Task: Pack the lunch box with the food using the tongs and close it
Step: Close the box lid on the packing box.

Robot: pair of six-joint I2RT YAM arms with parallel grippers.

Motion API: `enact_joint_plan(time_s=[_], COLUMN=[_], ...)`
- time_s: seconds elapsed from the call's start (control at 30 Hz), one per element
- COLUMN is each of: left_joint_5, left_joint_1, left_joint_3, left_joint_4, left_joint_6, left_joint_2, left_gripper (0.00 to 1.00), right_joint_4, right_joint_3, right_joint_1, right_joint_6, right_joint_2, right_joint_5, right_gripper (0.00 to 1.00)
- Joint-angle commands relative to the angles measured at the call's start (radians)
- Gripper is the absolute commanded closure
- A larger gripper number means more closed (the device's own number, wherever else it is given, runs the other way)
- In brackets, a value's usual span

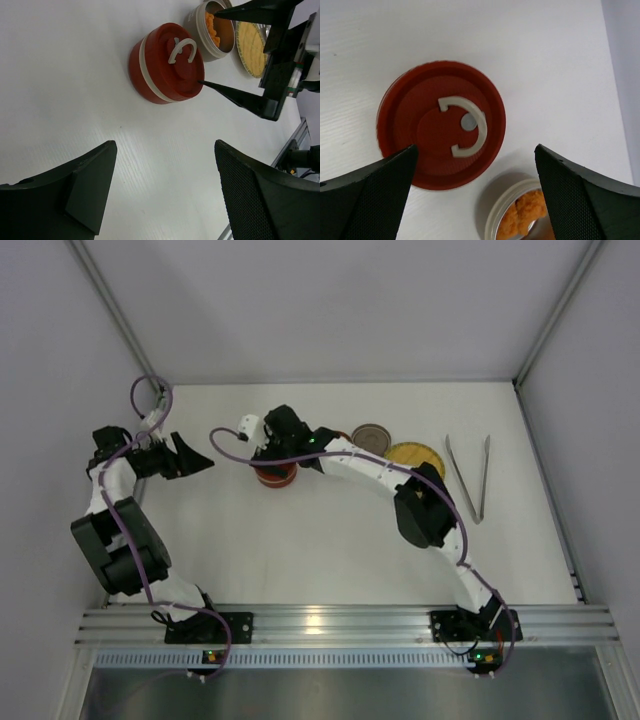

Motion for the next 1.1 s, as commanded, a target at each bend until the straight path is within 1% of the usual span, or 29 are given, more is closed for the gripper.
enact_joint_plan(time_s=[0.0,0.03,0.07,0.1,0.13,0.17,0.2,0.23,0.27,0.3,0.33,0.37,0.4,0.43,0.47,0.5,0.53,0.63,0.67,0.73,0.8,0.93,1.07], left_joint_5=[0.011,-0.001,-0.021,-0.058,-0.133,-0.17,-0.211,-0.295,-0.339,-0.379,-0.408,-0.448,-0.46,-0.463,-0.466,-0.477,-0.489,-0.518,-0.519,-0.528,-0.5,-0.474,-0.46], left_joint_1=[-0.006,-0.033,-0.059,-0.093,-0.161,-0.2,-0.238,-0.313,-0.349,-0.383,-0.444,-0.472,-0.492,-0.536,-0.553,-0.57,-0.602,-0.645,-0.651,-0.667,-0.667,-0.668,-0.671], left_joint_3=[0.154,0.2,0.248,0.332,0.361,0.386,0.423,0.44,0.455,0.472,0.512,0.542,0.575,0.611,0.689,0.726,0.754,0.837,0.878,0.911,0.952,1.042,1.084], left_joint_4=[-0.223,-0.314,-0.404,-0.478,-0.562,-0.584,-0.594,-0.594,-0.589,-0.586,-0.578,-0.589,-0.601,-0.616,-0.655,-0.675,-0.683,-0.695,-0.712,-0.741,-0.796,-0.893,-0.923], left_joint_6=[0.233,0.405,0.498,0.558,0.63,0.648,0.657,0.674,0.683,0.692,0.709,0.723,0.734,0.761,0.781,0.804,0.842,0.928,0.957,1.015,1.1,1.166,1.182], left_joint_2=[-0.001,0.014,0.028,0.058,0.072,0.08,0.095,0.101,0.106,0.123,0.132,0.147,0.187,0.213,0.238,0.288,0.308,0.377,0.393,0.442,0.48,0.555,0.62], left_gripper=[0.16,0.16,0.16,0.16,0.17,0.17,0.18,0.19,0.19,0.2,0.21,0.22,0.25,0.26,0.27,0.27,0.28,0.31,0.32,0.34,0.35,0.37,0.38], right_joint_4=[0.065,0.058,0.039,0.017,-0.038,-0.059,-0.08,-0.097,-0.119,-0.131,-0.143,-0.16,-0.168,-0.175,-0.186,-0.189,-0.188,-0.157,-0.154,-0.152,-0.16,-0.174,-0.182], right_joint_3=[-0.061,-0.107,-0.122,-0.135,-0.157,-0.173,-0.216,-0.243,-0.271,-0.333,-0.368,-0.4,-0.468,-0.506,-0.541,-0.614,-0.654,-0.808,-0.835,-0.908,-0.955,-1.001,-1.015], right_joint_1=[-0.059,-0.074,-0.093,-0.137,-0.165,-0.195,-0.259,-0.29,-0.324,-0.387,-0.416,-0.447,-0.508,-0.534,-0.567,-0.618,-0.64,-0.714,-0.74,-0.757,-0.771,-0.777,-0.779], right_joint_6=[0.12,0.141,0.16,0.199,0.221,0.24,0.267,0.276,0.283,0.283,0.281,0.286,0.287,0.289,0.29,0.292,0.292,0.303,0.303,0.301,0.296,0.286,0.293], right_joint_2=[-0.252,-0.287,-0.356,-0.387,-0.416,-0.474,-0.507,-0.534,-0.595,-0.628,-0.654,-0.709,-0.737,-0.763,-0.815,-0.843,-0.869,-1.022,-1.048,-1.119,-1.156,-1.231,-1.26], right_joint_5=[-0.105,-0.143,-0.174,-0.244,-0.284,-0.323,-0.403,-0.439,-0.468,-0.52,-0.542,-0.577,-0.594,-0.62,-0.645,-0.683,-0.699,-0.737,-0.743,-0.754,-0.757,-0.763,-0.775], right_gripper=[0.01,0.0,0.01,0.01,0.01,0.01,0.01,0.01,0.01,0.01,0.01,0.01,0.01,0.01,0.01,0.01,0.01,0.0,0.0,0.01,0.01,0.01,0.01])
